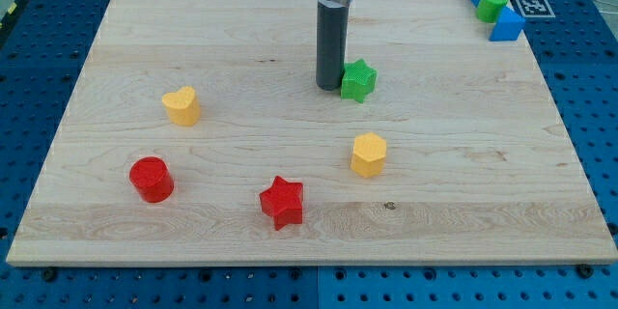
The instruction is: Move the green star diagonally to the yellow hexagon
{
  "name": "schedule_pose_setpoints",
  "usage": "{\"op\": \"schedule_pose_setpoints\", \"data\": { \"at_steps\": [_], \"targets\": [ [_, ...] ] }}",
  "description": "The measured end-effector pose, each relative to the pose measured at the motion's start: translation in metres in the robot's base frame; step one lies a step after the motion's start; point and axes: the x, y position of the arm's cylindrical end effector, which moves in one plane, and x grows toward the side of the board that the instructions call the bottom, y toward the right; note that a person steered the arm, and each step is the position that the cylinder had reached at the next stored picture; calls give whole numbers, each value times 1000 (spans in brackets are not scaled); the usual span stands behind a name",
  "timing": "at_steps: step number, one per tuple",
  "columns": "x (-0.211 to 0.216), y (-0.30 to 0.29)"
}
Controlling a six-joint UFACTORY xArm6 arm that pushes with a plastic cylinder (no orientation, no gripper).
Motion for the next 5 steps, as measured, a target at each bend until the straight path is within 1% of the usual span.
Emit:
{"op": "schedule_pose_setpoints", "data": {
  "at_steps": [4,5],
  "targets": [
    [1,33],
    [13,35]
  ]
}}
